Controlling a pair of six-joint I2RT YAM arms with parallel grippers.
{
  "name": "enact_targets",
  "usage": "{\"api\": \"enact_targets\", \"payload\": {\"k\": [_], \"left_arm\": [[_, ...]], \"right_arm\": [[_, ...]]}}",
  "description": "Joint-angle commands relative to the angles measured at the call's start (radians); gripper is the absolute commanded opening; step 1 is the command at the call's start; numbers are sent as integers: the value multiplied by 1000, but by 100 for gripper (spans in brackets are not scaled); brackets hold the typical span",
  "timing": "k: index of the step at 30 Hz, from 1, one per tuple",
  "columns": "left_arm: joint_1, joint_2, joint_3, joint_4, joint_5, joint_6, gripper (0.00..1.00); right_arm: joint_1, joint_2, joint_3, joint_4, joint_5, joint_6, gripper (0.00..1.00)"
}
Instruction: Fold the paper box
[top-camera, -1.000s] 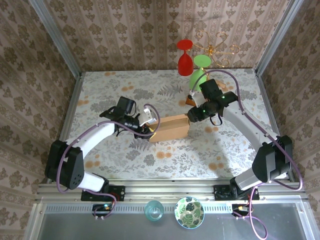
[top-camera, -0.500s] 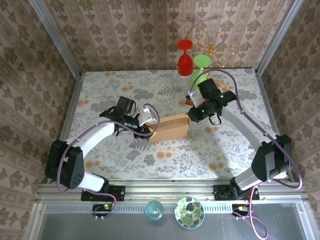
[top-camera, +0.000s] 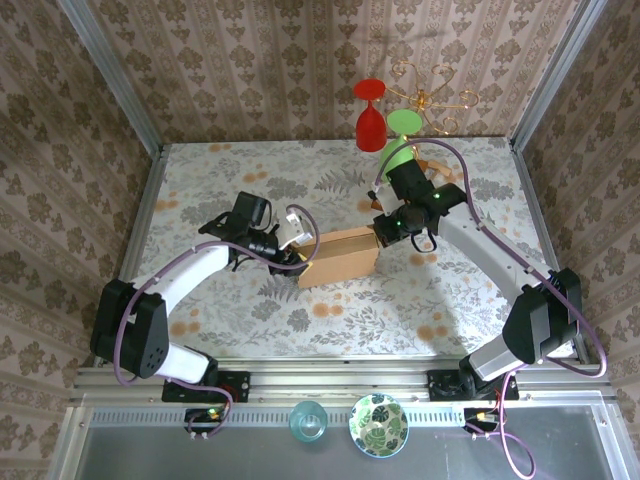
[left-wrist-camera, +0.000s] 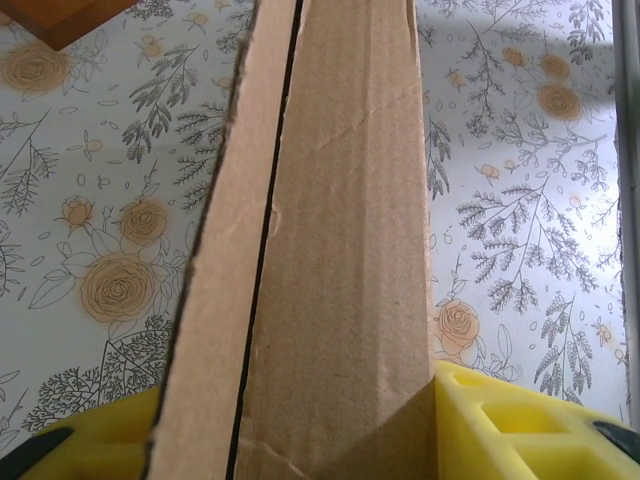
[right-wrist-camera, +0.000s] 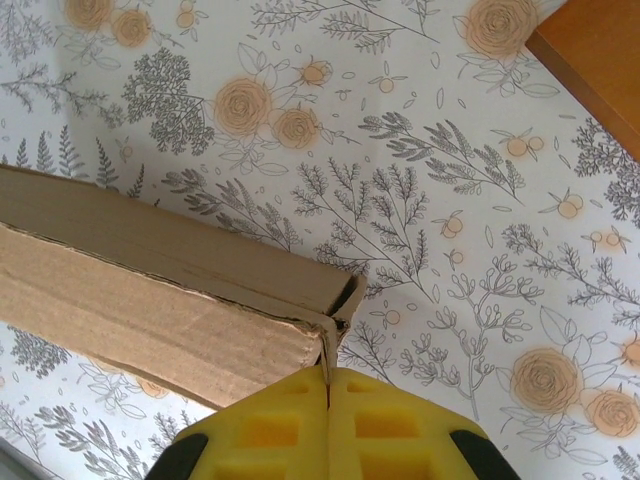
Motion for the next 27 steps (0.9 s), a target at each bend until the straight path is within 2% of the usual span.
{"api": "enact_targets", "payload": {"k": [1,15,27], "left_arm": [[9,-5,7,22,12,-27,51],[9,-9,-8,29,3,-35,52],[10,-13,-27,44,-16,-52,53]], "right_arm": [[12,-4,11,-5,40,103,0],[38,-9,2,-1,64,270,0],[81,-66,-130,111,124,350,0]]}}
